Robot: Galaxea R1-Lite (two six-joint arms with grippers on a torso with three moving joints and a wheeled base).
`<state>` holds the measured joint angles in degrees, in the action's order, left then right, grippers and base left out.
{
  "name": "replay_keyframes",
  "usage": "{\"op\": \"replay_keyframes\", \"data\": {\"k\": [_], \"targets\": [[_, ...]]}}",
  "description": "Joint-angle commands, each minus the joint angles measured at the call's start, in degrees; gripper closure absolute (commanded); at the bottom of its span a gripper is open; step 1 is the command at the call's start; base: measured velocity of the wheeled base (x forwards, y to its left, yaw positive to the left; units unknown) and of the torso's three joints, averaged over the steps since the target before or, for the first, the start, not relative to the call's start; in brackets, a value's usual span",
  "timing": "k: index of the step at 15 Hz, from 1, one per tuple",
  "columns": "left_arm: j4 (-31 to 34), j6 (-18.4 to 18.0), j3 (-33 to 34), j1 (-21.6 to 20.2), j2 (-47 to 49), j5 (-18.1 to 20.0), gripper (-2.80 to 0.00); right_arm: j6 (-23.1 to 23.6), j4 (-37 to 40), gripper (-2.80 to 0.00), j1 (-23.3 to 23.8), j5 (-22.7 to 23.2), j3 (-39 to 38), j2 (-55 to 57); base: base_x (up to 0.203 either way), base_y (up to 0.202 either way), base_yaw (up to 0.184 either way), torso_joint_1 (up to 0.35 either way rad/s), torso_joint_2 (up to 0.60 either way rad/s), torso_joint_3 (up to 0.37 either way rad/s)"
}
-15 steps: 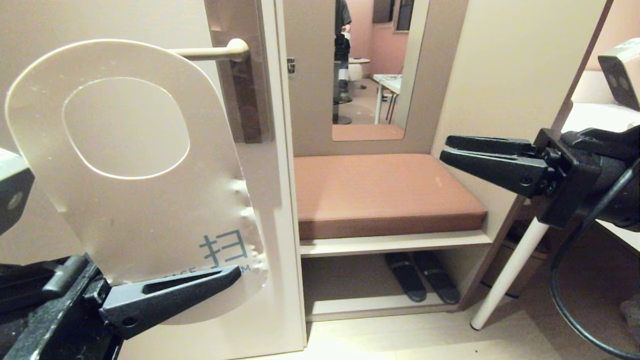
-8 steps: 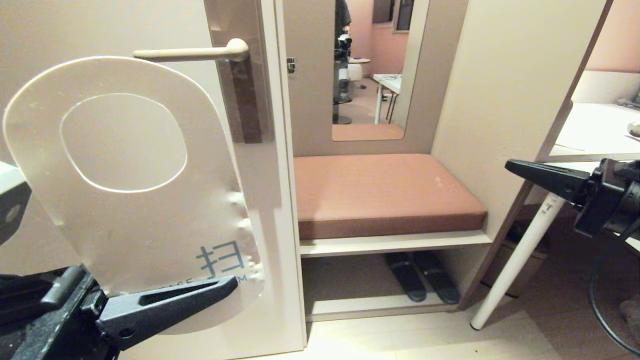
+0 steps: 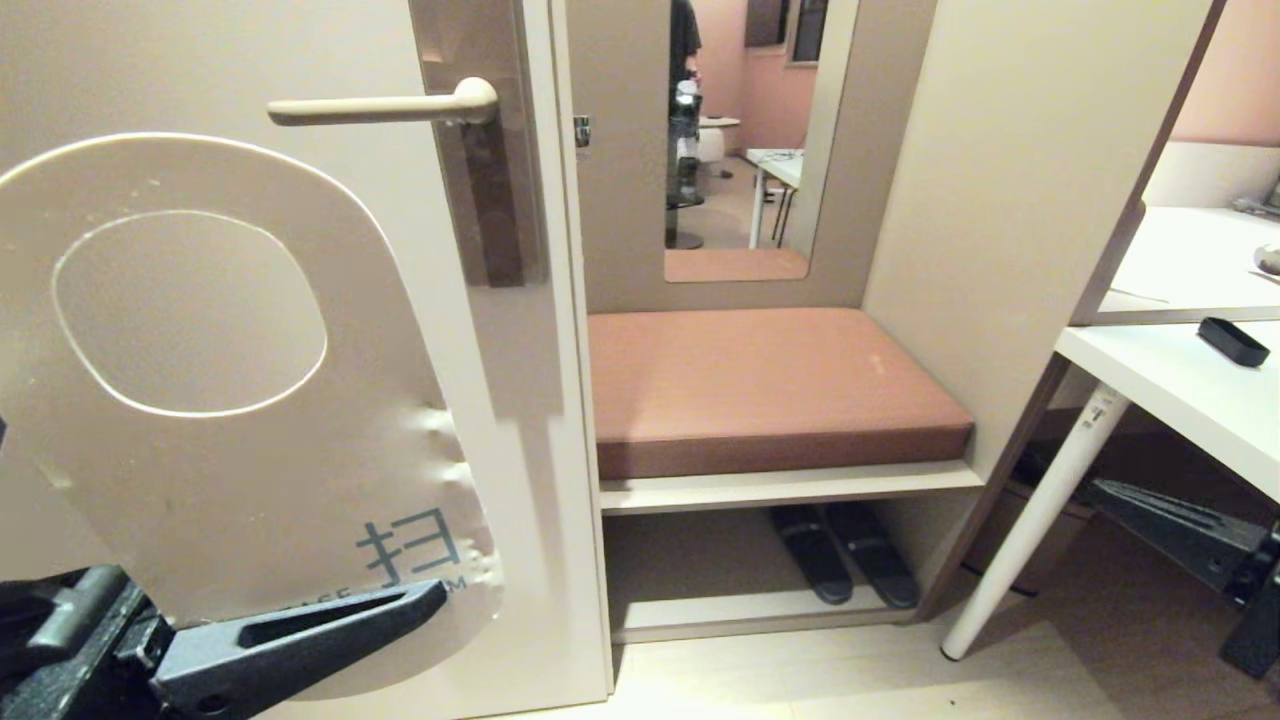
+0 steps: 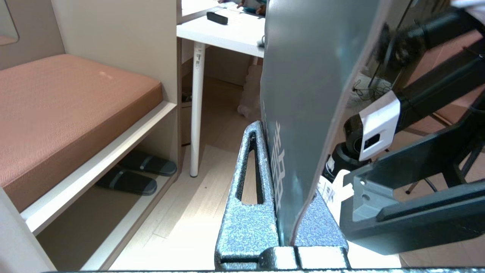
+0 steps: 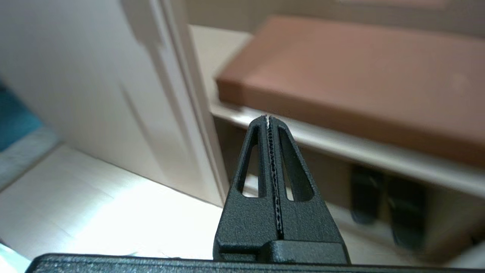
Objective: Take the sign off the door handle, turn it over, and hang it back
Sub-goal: Hang the sign back with the other side facing out
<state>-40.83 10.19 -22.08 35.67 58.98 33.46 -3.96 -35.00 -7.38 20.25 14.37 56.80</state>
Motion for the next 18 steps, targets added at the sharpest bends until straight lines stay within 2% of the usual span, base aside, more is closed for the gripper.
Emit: {"op": "replay_keyframes", "data": {"k": [1,3,5,7,9,12,15,18], "targets": [[-0.2,0.1,0.0,0.0,-0.4,0.2,0.00,0.0,-0.2,0.00,0.0,-1.6,-5.0,-6.4,0.000,0.000,0.000,0.000,0.00,0.000],[-0.2,0.0,-0.2,0.0,-0.4,0.2,0.00,-0.1,-0.1,0.00,0.0,-4.0,-9.3,-11.7,0.000,0.000,0.000,0.000,0.00,0.000],[-0.2,-0.5,-0.1,0.0,-0.4,0.2,0.00,-0.1,0.4,0.00,0.0,-8.3,-13.6,-16.4,0.000,0.000,0.000,0.000,0.00,0.000],[-0.2,-0.8,-0.2,0.1,-0.4,0.2,0.00,0.0,4.1,0.00,0.3,-11.9,-14.2,-20.5,0.000,0.000,0.000,0.000,0.00,0.000],[-0.2,-1.0,-0.2,0.1,-0.3,0.2,0.00,0.2,9.8,0.00,2.3,-14.4,-14.3,-24.8,0.000,0.000,0.000,0.000,0.00,0.000],[-0.2,-1.0,-0.1,0.0,-0.4,0.2,0.00,0.6,19.8,0.00,3.6,-14.9,-14.4,-34.5,0.000,0.000,0.000,0.000,0.00,0.000],[-0.2,-1.0,0.0,0.0,-0.4,0.2,0.00,1.0,34.3,0.00,5.1,-15.2,-12.6,-44.1,0.000,0.000,0.000,0.000,0.00,0.000],[-0.2,-1.1,0.0,0.0,-0.4,-0.6,0.00,1.1,36.5,0.00,6.0,-18.3,-12.1,-46.1,0.000,0.000,0.000,0.000,0.00,0.000]]}}
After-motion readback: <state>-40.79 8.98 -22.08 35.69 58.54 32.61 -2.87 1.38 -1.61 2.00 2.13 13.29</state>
